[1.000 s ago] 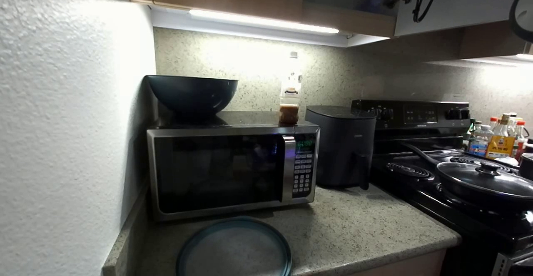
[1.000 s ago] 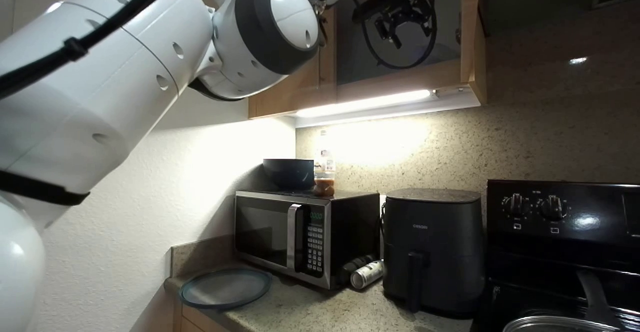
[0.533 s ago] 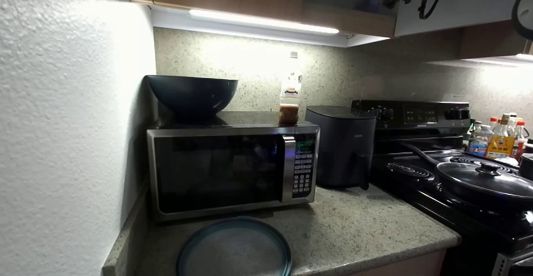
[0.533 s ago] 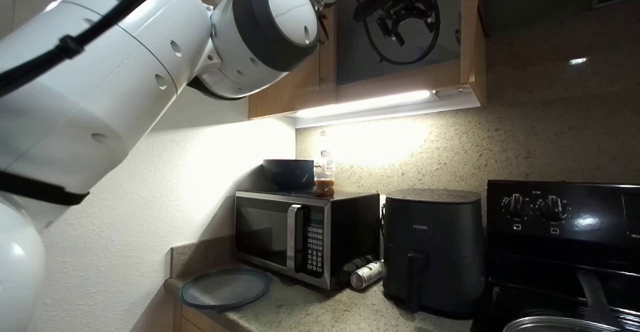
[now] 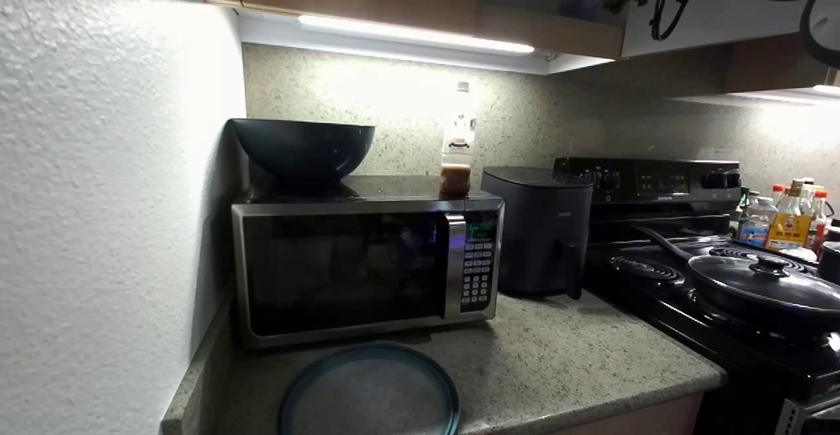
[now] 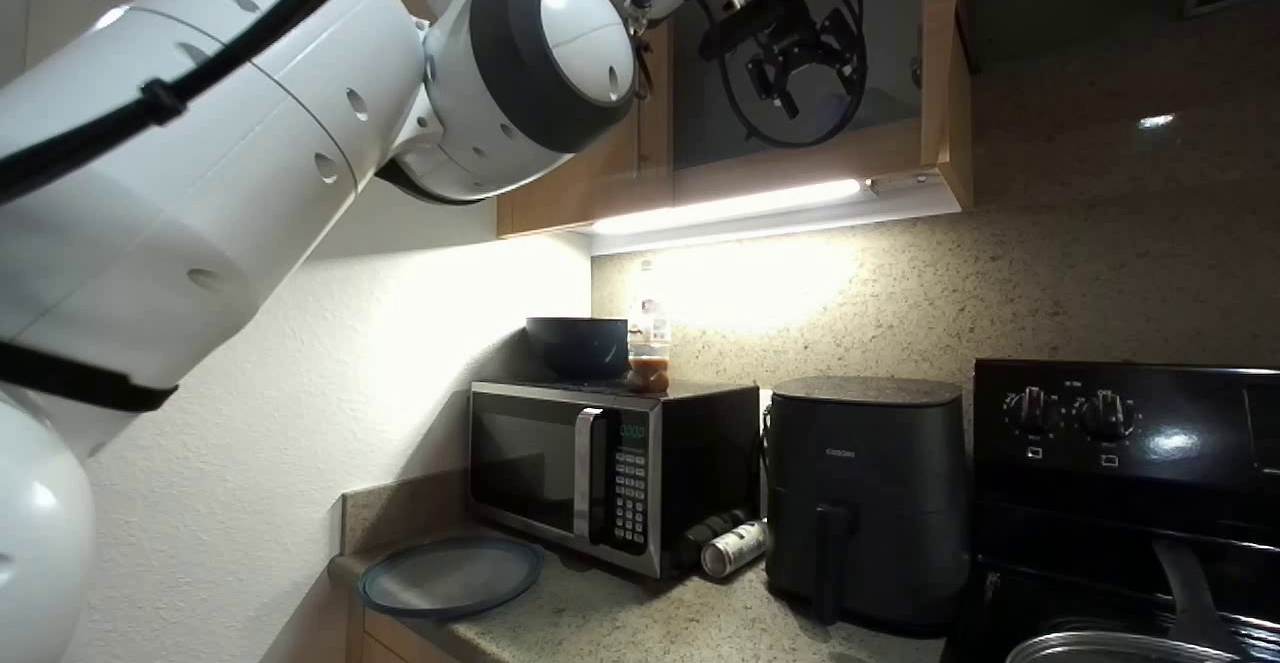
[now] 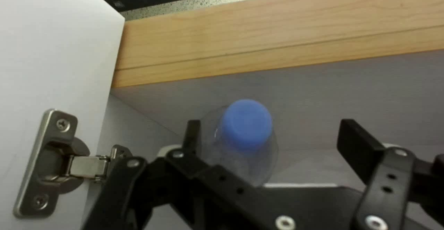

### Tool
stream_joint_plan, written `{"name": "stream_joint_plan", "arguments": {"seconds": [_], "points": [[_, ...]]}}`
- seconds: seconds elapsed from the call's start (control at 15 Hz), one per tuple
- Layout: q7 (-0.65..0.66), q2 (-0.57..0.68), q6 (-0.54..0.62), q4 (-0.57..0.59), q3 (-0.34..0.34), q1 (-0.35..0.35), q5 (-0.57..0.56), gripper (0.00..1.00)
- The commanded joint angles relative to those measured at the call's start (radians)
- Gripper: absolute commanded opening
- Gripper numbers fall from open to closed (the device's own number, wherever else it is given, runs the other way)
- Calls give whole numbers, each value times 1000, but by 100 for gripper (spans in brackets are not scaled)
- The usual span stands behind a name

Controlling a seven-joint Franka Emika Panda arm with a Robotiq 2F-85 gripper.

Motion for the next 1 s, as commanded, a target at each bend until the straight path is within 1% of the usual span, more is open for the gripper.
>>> {"name": "stream_joint_plan", "arguments": {"seconds": [0.0,0.2,0.6,0.67,0.73,0.93], "points": [[17,-4,-30,-16,9,-5,15,100],[41,10,-40,-14,-5,-4,-1,100],[184,39,47,2,-71,17,-72,100],[197,40,64,2,-78,20,-80,92],[203,42,84,2,-84,23,-87,74],[233,42,88,2,-94,26,-95,54]]}}
